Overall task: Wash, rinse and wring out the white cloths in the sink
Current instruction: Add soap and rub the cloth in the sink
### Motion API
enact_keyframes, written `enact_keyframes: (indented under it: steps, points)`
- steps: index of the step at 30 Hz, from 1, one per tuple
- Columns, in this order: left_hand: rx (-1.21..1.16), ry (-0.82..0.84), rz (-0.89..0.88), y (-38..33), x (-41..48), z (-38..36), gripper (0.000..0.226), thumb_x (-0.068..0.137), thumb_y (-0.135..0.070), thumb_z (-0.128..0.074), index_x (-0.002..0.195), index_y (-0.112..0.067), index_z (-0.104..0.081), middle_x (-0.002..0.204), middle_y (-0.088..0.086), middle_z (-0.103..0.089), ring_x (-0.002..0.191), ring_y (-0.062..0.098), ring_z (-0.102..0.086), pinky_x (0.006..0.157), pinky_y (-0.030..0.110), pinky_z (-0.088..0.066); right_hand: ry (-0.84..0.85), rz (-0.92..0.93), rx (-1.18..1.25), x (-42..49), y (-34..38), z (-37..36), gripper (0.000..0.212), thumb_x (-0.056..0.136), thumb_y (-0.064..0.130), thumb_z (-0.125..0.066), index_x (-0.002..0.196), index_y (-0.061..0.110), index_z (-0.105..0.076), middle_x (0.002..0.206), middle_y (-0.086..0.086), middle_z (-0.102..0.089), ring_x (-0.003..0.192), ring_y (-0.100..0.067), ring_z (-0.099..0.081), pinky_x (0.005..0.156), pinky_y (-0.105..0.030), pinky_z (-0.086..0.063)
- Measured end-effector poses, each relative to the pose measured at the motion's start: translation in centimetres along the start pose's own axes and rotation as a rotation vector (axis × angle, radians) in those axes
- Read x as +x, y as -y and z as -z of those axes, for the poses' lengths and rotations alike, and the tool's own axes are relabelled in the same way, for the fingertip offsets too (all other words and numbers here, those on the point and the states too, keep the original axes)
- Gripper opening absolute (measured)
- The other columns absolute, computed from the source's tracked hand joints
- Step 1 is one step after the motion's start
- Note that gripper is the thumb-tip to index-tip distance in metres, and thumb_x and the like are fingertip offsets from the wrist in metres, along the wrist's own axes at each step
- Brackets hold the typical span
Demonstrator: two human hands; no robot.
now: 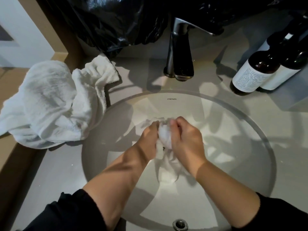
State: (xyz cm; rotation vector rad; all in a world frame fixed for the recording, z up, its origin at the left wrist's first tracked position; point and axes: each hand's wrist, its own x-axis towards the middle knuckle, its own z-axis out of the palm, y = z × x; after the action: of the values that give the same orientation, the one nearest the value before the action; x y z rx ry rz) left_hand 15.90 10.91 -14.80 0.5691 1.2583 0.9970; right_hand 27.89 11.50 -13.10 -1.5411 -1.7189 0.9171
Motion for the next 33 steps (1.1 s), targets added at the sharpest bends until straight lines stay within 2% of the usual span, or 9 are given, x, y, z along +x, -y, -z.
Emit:
enact_keyframes:
  steps: [5,11,13,16,19,23,27,30,33]
  points:
    - [0.01,0.131,0.227,-0.7,0.1,0.6,0.014,0.091,-0.028,-0.056,0.088,-0.015,-0.051,0.074,0.001,-0.048,0.059,0.009,-0.051,0.049,0.019,-0.037,-0.066,0.0,-0.094,2.2,-0.7,0.3,0.039,0.097,0.036,-0.045,0.063,0.019,-0.037,0.053,0.004,-0.042,0.056,-0.017,-0.043,0.056,-0.031,-0.03]
    - [1.582,-0.242,0.159,-1.3,0.1,3.2,0.045,0.097,-0.042,-0.042,0.134,-0.017,-0.045,0.137,0.008,-0.048,0.125,0.029,-0.046,0.098,0.035,-0.038,0.255,-0.282,-0.408,4.5,-4.3,3.0,0.035,0.099,0.042,-0.04,0.095,0.014,-0.059,0.1,-0.008,-0.059,0.103,-0.033,-0.056,0.082,-0.032,-0.041]
    - [1.697,-0.147,0.003,0.2,0.4,3.4,0.06,0.092,-0.048,-0.047,0.144,-0.026,-0.029,0.146,0.004,-0.037,0.134,0.028,-0.034,0.108,0.044,-0.031,0.371,-0.245,-0.664,4.9,-5.1,3.9,0.036,0.102,0.04,-0.034,0.126,0.019,-0.051,0.131,-0.009,-0.046,0.12,-0.035,-0.045,0.099,-0.039,-0.039]
    - [1.805,0.111,0.005,3.0,0.9,2.7,0.091,0.08,-0.072,-0.049,0.152,-0.035,-0.008,0.159,0.001,-0.012,0.143,0.029,-0.016,0.111,0.061,-0.018,0.537,-0.17,-0.95,4.4,-6.8,2.8,0.043,0.096,0.055,-0.036,0.133,0.034,-0.034,0.138,-0.007,-0.037,0.123,-0.035,-0.036,0.101,-0.043,-0.037]
    - [1.911,0.121,-0.02,4.4,1.2,2.9,0.099,0.074,-0.08,-0.047,0.151,-0.037,-0.003,0.159,0.002,-0.008,0.143,0.028,-0.015,0.108,0.064,-0.016,0.457,-0.209,-0.677,3.3,-7.7,1.3,0.063,0.084,0.05,-0.063,0.136,0.03,-0.034,0.127,-0.009,-0.042,0.118,-0.032,-0.041,0.094,-0.035,-0.04]
    - [1.94,0.088,-0.113,4.0,1.3,3.8,0.09,0.077,-0.075,-0.051,0.15,-0.038,-0.014,0.155,0.004,-0.016,0.143,0.027,-0.014,0.107,0.053,-0.022,0.259,-0.346,0.001,5.0,-7.5,3.4,0.028,0.08,0.016,-0.076,0.103,0.01,-0.062,0.096,-0.013,-0.065,0.089,-0.029,-0.063,0.077,-0.035,-0.048]
    - [1.937,-0.1,-0.045,1.8,1.4,5.2,0.086,0.071,-0.06,-0.07,0.14,-0.026,-0.032,0.14,0.006,-0.032,0.129,0.027,-0.029,0.103,0.039,-0.034,0.212,-0.134,-0.052,3.6,-5.2,1.5,0.043,0.075,0.043,-0.077,0.104,0.02,-0.055,0.1,-0.003,-0.055,0.082,-0.021,-0.056,0.073,-0.033,-0.049]
    - [1.95,-0.119,0.026,1.2,1.5,5.8,0.074,0.073,-0.048,-0.075,0.132,-0.02,-0.039,0.136,0.008,-0.035,0.128,0.027,-0.032,0.099,0.037,-0.038,0.268,0.42,-0.497,0.1,-4.3,-3.5,0.04,0.098,0.045,-0.034,0.099,0.016,-0.061,0.101,-0.008,-0.055,0.082,-0.025,-0.054,0.066,-0.038,-0.052]
    - [1.905,-0.051,0.088,1.3,1.7,5.8,0.072,0.074,-0.043,-0.076,0.13,-0.018,-0.038,0.133,0.006,-0.039,0.126,0.026,-0.036,0.096,0.038,-0.043,0.37,0.621,-0.826,0.3,-6.3,-6.2,0.036,0.09,0.04,-0.038,0.103,0.02,-0.065,0.095,-0.013,-0.061,0.074,-0.03,-0.057,0.042,-0.03,-0.044]
